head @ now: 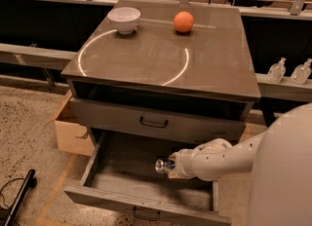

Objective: Place redbull can into middle drawer

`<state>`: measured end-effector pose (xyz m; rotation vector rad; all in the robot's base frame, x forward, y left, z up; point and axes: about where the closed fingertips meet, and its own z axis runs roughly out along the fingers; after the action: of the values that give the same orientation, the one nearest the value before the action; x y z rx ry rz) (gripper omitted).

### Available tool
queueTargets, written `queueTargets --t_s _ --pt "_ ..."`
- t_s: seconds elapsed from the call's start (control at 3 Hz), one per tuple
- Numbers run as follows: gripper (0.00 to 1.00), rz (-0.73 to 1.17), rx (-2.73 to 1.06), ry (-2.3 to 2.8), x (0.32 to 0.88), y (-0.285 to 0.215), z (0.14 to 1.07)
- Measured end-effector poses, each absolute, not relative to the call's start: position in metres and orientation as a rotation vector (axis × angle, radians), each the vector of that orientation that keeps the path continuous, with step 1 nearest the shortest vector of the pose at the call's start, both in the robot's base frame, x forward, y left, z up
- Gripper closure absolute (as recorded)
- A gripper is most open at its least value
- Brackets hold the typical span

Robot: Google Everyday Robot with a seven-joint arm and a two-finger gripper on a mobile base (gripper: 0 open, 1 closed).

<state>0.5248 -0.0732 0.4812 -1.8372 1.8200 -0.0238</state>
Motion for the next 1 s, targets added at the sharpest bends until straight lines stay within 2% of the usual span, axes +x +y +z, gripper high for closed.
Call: queueTargets --t_s 0.67,1.0 --pt "1.00 0.045 -1.834 1.873 0.507 -0.062 0.436" --pt "0.83 0.053 -1.834 1.869 0.506 -0.058 0.421"
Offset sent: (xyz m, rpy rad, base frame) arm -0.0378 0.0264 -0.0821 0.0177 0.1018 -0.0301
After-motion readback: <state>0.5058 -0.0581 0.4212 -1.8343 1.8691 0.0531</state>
